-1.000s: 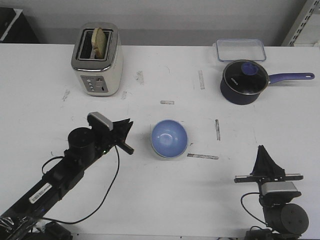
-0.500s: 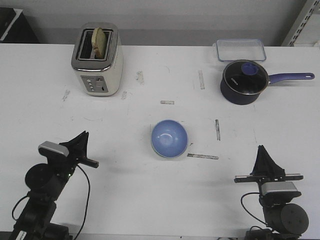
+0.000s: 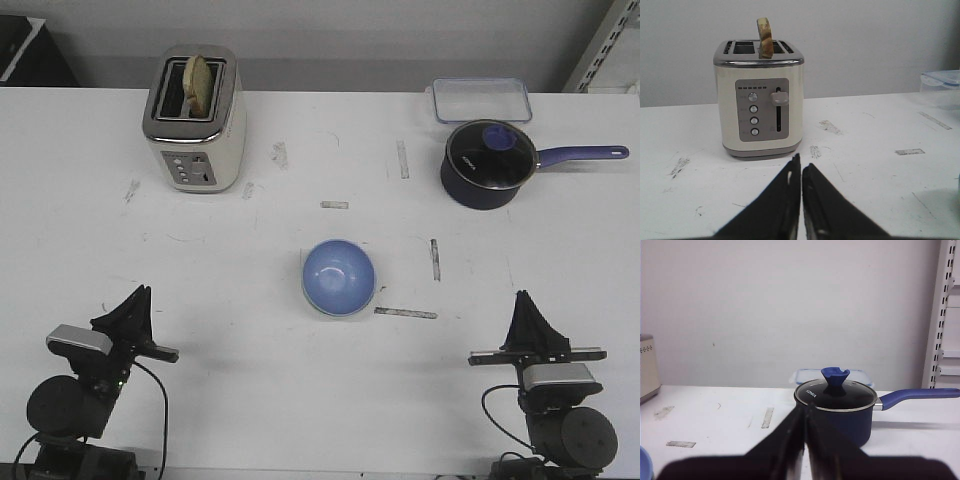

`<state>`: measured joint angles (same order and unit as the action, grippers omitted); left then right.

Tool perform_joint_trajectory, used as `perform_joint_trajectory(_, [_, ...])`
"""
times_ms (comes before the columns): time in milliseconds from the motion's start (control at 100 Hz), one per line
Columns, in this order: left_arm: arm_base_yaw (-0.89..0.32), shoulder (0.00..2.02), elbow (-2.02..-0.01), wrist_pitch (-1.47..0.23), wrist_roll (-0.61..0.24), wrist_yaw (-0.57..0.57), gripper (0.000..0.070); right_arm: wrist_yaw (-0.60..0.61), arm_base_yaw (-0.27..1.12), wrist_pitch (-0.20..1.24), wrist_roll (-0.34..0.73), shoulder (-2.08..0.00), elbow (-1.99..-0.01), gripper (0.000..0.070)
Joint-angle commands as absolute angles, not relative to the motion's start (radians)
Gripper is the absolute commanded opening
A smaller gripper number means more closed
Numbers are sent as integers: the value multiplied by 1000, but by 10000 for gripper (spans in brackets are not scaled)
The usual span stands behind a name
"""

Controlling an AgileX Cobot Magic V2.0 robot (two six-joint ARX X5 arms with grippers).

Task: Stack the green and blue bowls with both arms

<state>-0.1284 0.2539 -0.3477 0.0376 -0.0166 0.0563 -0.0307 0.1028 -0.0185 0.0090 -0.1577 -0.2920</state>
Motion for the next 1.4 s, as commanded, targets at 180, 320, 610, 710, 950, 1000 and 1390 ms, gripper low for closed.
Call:
perform_joint_trajectory(180, [-128, 253, -350, 47, -11, 56, 1, -34, 103, -29, 26, -157, -295, 3])
perform_joint_trajectory(320, [-128, 253, -350, 47, -11, 56, 1, -34, 103, -29, 26, -157, -294, 3])
perform_joint_trajectory(610, [-100, 216, -332, 32, -11, 52, 1, -34, 103, -29, 26, -157, -294, 3])
perform_joint_trajectory(710, [-59, 177, -291, 61, -11, 52, 1, -34, 103, -29, 26, -157, -294, 3])
perform_joint_trajectory(950, [-14, 80, -179, 62, -11, 25, 1, -34, 103, -29, 26, -157, -294, 3])
perform_joint_trajectory(1000, [-14, 56, -154, 62, -11, 20, 1, -34, 103, -29, 26, -157, -295, 3])
perform_joint_trajectory(1390, [-20, 3, -12, 150, -12, -19, 2, -34, 103, -29, 26, -157, -295, 3])
